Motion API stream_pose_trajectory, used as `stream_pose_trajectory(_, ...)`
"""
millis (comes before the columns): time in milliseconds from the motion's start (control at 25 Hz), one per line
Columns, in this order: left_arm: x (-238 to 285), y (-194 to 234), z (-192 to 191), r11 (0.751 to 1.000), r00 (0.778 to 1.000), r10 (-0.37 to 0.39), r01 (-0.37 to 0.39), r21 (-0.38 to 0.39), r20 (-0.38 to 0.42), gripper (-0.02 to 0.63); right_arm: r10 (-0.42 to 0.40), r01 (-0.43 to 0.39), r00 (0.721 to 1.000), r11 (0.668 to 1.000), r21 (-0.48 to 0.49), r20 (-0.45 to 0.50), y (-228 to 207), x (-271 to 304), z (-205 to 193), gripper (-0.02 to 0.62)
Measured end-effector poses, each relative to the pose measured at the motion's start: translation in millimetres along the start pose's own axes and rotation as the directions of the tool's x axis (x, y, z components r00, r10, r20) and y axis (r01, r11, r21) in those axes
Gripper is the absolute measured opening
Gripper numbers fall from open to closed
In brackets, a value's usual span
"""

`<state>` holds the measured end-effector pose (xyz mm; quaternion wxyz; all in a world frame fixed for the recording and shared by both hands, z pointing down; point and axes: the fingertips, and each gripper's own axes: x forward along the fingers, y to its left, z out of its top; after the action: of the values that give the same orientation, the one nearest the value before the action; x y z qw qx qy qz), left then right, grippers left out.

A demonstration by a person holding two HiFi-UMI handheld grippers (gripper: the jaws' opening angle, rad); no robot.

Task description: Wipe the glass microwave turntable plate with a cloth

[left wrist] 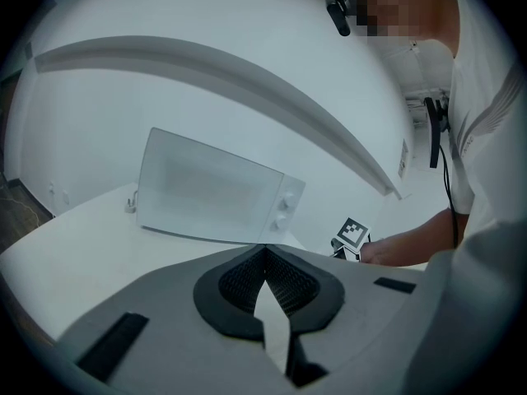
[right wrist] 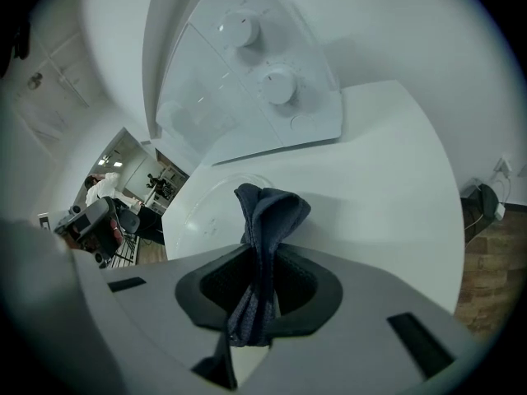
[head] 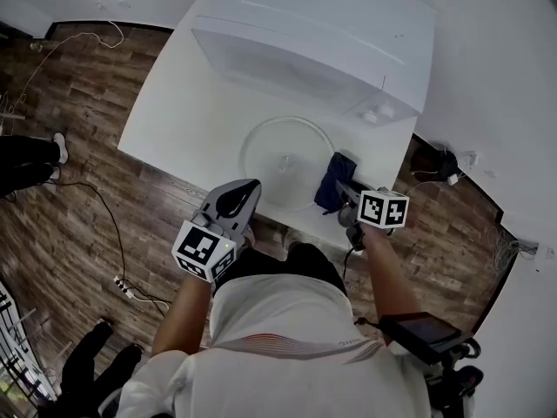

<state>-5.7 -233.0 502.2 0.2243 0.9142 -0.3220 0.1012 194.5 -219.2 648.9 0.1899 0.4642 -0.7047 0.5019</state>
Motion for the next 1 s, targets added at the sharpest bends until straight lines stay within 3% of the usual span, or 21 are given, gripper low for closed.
stream_pose_trajectory(240, 9, -10, 4, 1.0, 1.0, -0.012, 0.012, 0.012, 0.0, 0.011, -0.01, 0.011, 0.998, 1.0, -0.012, 0.056, -6, -21, 5, 0.061)
stream_pose_trajectory(400, 8, -10, 12, 0.999, 1.0, -0.008, 0.008, 0.032, 0.013, 0.011, 0.067, -0.054, 0.985, 0.995, -0.084, 0.16, 24, -36, 19, 0.061)
stream_pose_trajectory(520, -7, -5, 29, 0.998, 0.999, 0.005, -0.008, 0.055, 0.053, 0.011, 0.174, -0.134, 0.943, 0.979, -0.156, 0.284, 71, -54, 38, 0.061)
stream_pose_trajectory(720, -48, 12, 61, 0.995, 0.991, -0.007, -0.006, 0.097, 0.131, 0.011, 0.312, -0.197, 0.841, 0.937, -0.288, 0.442, 160, -88, 70, 0.061)
stream_pose_trajectory(840, -68, 24, 74, 0.994, 0.986, -0.033, 0.016, 0.106, 0.163, 0.011, 0.328, -0.167, 0.781, 0.929, -0.33, 0.531, 198, -108, 85, 0.061)
stream_pose_trajectory(1000, -85, 35, 85, 0.99, 0.98, -0.077, 0.053, 0.129, 0.181, 0.011, 0.294, -0.087, 0.736, 0.935, -0.345, 0.61, 223, -124, 94, 0.061)
